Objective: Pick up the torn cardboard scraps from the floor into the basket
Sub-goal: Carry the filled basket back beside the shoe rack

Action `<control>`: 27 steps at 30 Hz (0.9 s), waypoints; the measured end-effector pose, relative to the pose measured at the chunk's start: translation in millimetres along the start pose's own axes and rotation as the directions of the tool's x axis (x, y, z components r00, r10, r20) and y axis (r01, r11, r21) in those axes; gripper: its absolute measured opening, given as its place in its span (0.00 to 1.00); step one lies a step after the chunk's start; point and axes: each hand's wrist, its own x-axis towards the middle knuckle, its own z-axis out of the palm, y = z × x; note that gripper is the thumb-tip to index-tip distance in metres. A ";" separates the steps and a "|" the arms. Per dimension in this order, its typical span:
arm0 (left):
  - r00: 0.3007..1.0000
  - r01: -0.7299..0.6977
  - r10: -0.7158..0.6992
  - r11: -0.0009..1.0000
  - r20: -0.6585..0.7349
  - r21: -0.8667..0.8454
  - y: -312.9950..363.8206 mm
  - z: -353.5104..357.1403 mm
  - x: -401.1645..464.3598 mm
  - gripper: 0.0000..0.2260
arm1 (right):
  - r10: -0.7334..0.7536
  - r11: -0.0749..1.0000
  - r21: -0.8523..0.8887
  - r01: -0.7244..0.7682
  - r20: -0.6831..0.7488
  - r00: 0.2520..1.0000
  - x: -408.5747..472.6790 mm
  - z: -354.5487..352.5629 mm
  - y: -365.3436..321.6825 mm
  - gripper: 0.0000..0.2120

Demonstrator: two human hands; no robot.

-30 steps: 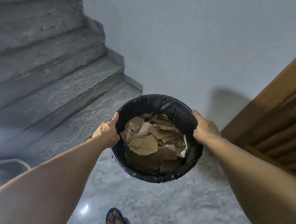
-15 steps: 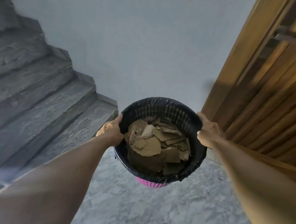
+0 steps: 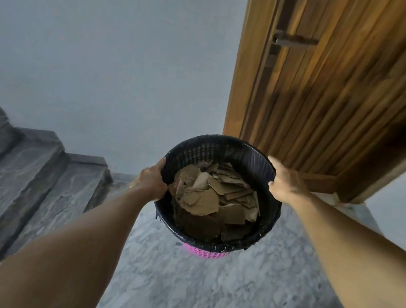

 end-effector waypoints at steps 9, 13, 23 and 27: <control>0.961 -0.261 0.260 0.965 0.093 -0.008 51.7 20.4 -5.2 0.33 | 0.237 0.972 0.032 -0.235 -0.090 0.967 -66.4 -25.3 63.0 0.36; 0.916 -0.376 0.372 0.927 0.152 -0.002 81.0 32.1 -19.3 0.28 | 0.304 0.952 0.071 -0.297 -0.136 0.943 -103.5 -36.7 94.0 0.37; 0.801 -0.549 0.528 0.836 0.282 -0.005 180.8 85.7 -104.9 0.37 | 0.494 0.866 0.177 -0.467 -0.165 0.853 -251.2 -66.8 193.4 0.38; 0.749 -0.604 0.570 0.797 0.337 -0.005 216.5 115.8 -164.8 0.42 | 0.583 0.807 0.231 -0.543 -0.171 0.794 -330.1 -77.2 234.6 0.38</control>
